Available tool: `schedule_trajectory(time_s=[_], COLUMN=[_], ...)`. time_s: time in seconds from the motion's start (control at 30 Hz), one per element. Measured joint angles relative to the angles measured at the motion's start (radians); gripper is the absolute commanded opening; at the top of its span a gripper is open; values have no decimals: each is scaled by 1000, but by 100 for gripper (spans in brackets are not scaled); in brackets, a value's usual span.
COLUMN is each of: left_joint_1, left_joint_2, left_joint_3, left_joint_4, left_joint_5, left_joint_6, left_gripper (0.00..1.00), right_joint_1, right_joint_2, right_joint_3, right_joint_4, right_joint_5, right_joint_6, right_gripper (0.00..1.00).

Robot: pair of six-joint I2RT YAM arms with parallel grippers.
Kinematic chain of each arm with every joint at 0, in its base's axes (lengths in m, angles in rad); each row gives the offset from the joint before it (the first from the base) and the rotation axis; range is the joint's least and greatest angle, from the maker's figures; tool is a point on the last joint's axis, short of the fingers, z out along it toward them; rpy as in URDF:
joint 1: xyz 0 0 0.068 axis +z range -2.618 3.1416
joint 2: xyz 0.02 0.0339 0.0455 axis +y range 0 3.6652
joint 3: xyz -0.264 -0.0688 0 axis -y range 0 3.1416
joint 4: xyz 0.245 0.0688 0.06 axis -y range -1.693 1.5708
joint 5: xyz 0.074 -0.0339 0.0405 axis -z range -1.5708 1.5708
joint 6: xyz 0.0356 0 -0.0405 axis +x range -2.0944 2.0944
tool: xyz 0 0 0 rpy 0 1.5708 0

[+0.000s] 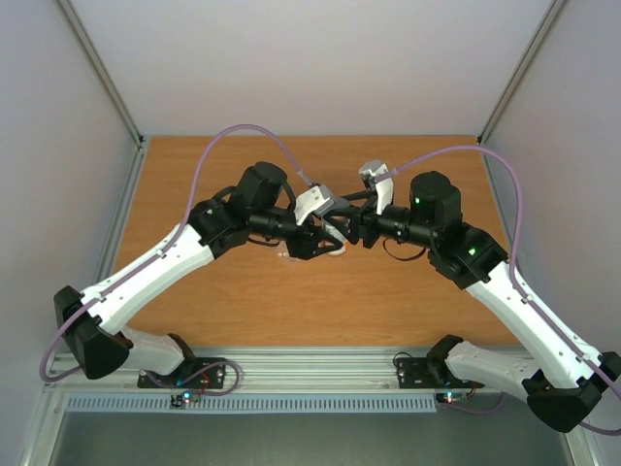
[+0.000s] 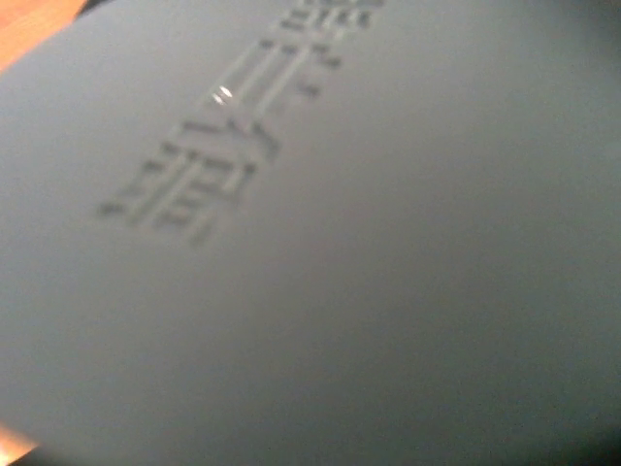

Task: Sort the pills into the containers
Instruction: Screw the lid of the pill bottle onto the pill bottle.

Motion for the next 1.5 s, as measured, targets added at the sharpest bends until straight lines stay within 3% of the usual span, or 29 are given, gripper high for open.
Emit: schedule_trajectory(time_s=[0.37, 0.67, 1.27, 1.33, 1.5], left_joint_1=[-27, -36, -31, -27, -26], left_joint_2=[13, 35, 40, 40, 40], left_joint_3=[8, 13, 16, 18, 19], left_joint_4=[2, 6, 44, 49, 51], left_joint_5=[-148, -126, -231, -237, -242], left_joint_6=[-17, -53, -166, -178, -176], left_gripper=[6, 3, 2, 2, 2], right_joint_1=[71, 111, 166, 175, 185], right_joint_2=[-3, -77, 27, 42, 47], right_joint_3=[-29, -139, -58, -39, -31], right_joint_4=[29, 124, 106, 93, 85], right_joint_5=[189, 295, 485, 517, 543], right_joint_6=[29, 30, 79, 85, 92], right_gripper=[16, 21, 18, 24, 52])
